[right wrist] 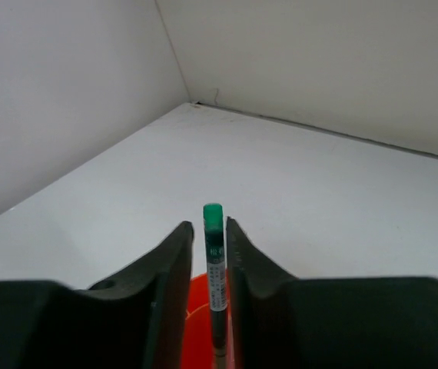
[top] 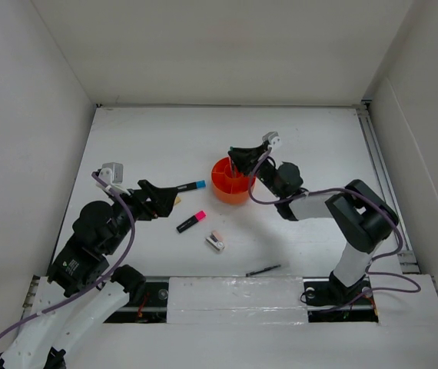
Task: Sort the stationery into containers
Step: Place the pen in the storage box, then pick up the pen from the corner of the board.
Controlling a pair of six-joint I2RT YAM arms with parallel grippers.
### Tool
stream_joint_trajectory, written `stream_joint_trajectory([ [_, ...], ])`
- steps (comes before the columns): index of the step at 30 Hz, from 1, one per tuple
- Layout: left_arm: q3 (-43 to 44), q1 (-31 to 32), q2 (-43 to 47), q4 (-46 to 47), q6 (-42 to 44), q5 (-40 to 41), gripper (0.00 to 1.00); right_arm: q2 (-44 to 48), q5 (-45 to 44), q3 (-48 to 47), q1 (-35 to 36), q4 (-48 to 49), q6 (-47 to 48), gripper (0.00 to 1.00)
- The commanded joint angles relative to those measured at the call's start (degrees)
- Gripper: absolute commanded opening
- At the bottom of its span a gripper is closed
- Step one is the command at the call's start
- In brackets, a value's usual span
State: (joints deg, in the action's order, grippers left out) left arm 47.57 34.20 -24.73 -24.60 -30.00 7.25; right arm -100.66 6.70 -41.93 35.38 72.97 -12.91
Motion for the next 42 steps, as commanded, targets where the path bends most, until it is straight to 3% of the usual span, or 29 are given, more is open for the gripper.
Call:
stream_joint_trajectory([
  [1,-0.2,0.3,-0.3,3.4,0.9,-0.9,1.00,-0.2,1.7,0.8,0.6,15.7,-0.9,0.33],
  [3,-0.2,0.3,-0.3,3.4,0.9,-0.9,1.00,0.3,1.7,0.8,0.6,15.7,-1.4,0.48],
  [6,-0.2,0.3,-0.3,3.4,0.9,-0.9,1.00,1.8,1.7,1.3,0.6,15.7,-1.4,0.59],
  [12,-0.2,0.3,-0.3,3.4,0.9,-0.9,1.00,7.1,1.2,3.9,0.6,15.7,-1.4,0.68],
  [17,-0.2,0.3,-2.1,5.3,3.0,-4.3,1.00,19.6,-3.5,7.0,1.1,12.7,-1.4,0.76],
  [19,-0.7,0.3,-4.6,6.7,4.4,-11.4,1.00,25.9,-8.1,7.7,1.6,2.4,-0.6,0.81],
  [20,-0.7,0.3,-8.4,7.5,4.4,-14.0,1.00,33.2,-9.8,6.9,1.6,-2.7,0.7,0.92],
  [21,-0.2,0.3,-10.5,7.5,6.2,-19.3,1.00,37.1,-14.5,6.1,2.5,-14.5,1.4,0.97],
  [25,1.0,1.0,-20.1,8.0,8.3,-26.2,1.00,54.4,-27.5,-0.2,4.9,-44.8,0.2,0.99],
  [27,1.6,5.9,-25.3,6.9,9.2,-25.3,1.00,62.1,-30.6,-4.9,4.9,-56.0,-2.8,0.99],
  [28,3.7,15.4,-29.7,6.2,9.2,-17.6,1.00,65.9,-32.4,-7.9,4.9,-65.3,-4.3,0.99],
  [29,5.1,15.5,-29.8,5.2,8.3,-12.2,1.00,65.9,-32.5,-9.1,4.9,-69.2,-4.3,0.99],
  [30,7.0,28.2,-36.5,3.9,7.3,-6.1,1.00,67.3,-32.5,-10.3,4.9,-72.7,-4.8,0.99],
  [31,11.9,33.9,-40.1,0.0,6.0,0.4,1.00,69.4,-32.5,-11.5,4.9,-78.5,-6.2,0.99],
  [32,14.5,37.8,-43.5,-1.9,5.1,7.4,1.00,70.2,-33.0,-12.3,4.9,-80.6,-6.3,0.99],
  [34,18.2,43.4,-51.8,-3.7,4.5,9.0,1.00,72.9,-32.5,-13.9,4.9,-84.0,-7.6,0.99],
  [42,18.6,47.4,-61.0,4.5,9.2,5.2,1.00,81.4,-28.3,-14.5,5.4,-92.3,-8.1,0.99],
])
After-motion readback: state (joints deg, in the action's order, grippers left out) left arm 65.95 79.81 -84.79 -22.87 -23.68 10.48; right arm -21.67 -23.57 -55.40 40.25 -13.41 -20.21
